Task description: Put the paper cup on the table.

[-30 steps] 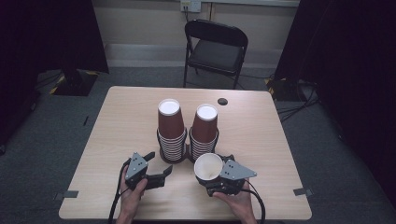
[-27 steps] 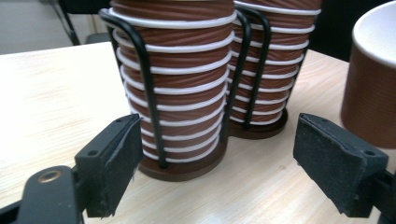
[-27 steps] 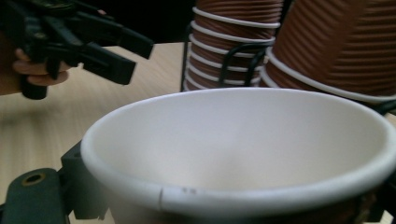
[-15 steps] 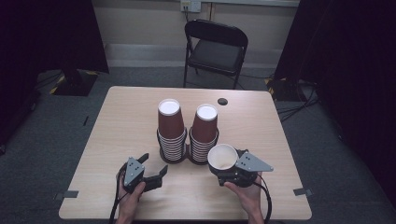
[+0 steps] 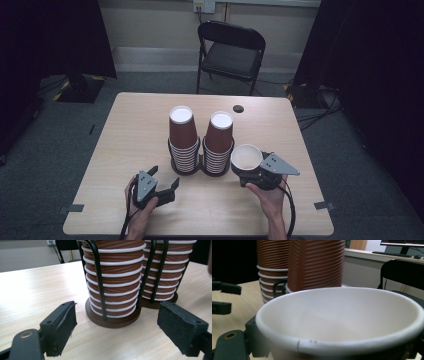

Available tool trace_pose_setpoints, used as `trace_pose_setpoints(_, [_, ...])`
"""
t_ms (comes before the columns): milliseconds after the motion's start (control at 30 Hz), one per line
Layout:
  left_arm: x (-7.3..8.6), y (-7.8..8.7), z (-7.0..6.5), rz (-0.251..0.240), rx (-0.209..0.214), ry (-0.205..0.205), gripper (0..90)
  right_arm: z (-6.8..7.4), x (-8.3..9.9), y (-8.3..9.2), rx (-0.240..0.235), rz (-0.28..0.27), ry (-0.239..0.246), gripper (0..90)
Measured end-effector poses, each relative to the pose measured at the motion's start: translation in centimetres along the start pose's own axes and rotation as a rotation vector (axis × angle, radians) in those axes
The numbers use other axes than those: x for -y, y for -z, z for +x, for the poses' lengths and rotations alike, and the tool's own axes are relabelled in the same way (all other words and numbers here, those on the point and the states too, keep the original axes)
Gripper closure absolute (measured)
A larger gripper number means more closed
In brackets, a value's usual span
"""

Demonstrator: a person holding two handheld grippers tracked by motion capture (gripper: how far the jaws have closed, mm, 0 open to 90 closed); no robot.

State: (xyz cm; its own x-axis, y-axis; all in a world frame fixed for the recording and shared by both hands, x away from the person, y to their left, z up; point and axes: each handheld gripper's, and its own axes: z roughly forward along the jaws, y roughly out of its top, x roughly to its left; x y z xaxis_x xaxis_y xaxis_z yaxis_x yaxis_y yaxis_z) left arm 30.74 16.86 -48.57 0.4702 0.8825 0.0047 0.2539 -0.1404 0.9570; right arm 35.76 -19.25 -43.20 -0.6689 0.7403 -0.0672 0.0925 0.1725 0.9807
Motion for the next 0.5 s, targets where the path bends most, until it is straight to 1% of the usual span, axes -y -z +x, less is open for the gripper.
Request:
trace_pose_setpoints(33, [0.1,-0.1,-0.1,-0.003,0.011,0.012,15.5,-0.6,0.2,-0.3,0.022,0.005,-0.007,10.8])
trace_pose_setpoints(100, [0.2,-0.1,-0.2,-0.013,0.004,0.019,15.6,-1.2,0.4,-0.5,0.03,0.009,-0.023,10.8])
trace_pose_setpoints(133, [0.2,-0.1,-0.2,-0.013,0.004,0.019,15.7,-1.5,0.4,-0.6,0.039,0.008,-0.029,10.8])
trace_pose_setpoints(167, [0.3,0.0,-0.4,-0.025,0.009,0.022,15.6,-1.7,0.5,-0.8,0.045,0.012,-0.036,10.8])
trace_pose_setpoints(200, [0.4,0.1,-0.5,-0.026,0.004,0.012,15.6,-1.9,0.5,-0.9,0.049,0.016,-0.04,10.8])
trace_pose_setpoints(267, [0.4,0.1,-0.5,-0.027,0.001,0.015,15.7,-2.1,0.5,-1.1,0.047,0.02,-0.041,10.8])
trace_pose_setpoints(300, [0.4,0.1,-0.5,-0.037,-0.003,0.028,15.6,-2.4,0.4,-1.5,0.057,0.026,-0.045,10.8])
trace_pose_setpoints(333, [0.4,0.1,-0.5,-0.037,-0.003,0.028,15.7,-2.4,0.4,-1.5,0.057,0.026,-0.045,10.8])
trace_pose_setpoints(367, [0.5,0.1,-0.5,-0.04,0.002,0.033,15.7,-2.8,0.3,-1.8,0.063,0.026,-0.052,10.7])
trace_pose_setpoints(433, [0.6,0.1,-0.5,-0.039,-0.005,0.036,15.7,-3.3,0.1,-2.0,0.069,0.014,-0.075,10.7])
trace_pose_setpoints(467, [0.6,0.1,-0.5,-0.039,-0.005,0.036,15.7,-3.3,0.1,-2.0,0.069,0.014,-0.075,10.7])
trace_pose_setpoints(500, [0.7,0.1,-0.5,-0.039,0.002,0.033,15.7,-3.7,0.1,-2.2,0.07,0.013,-0.086,10.7])
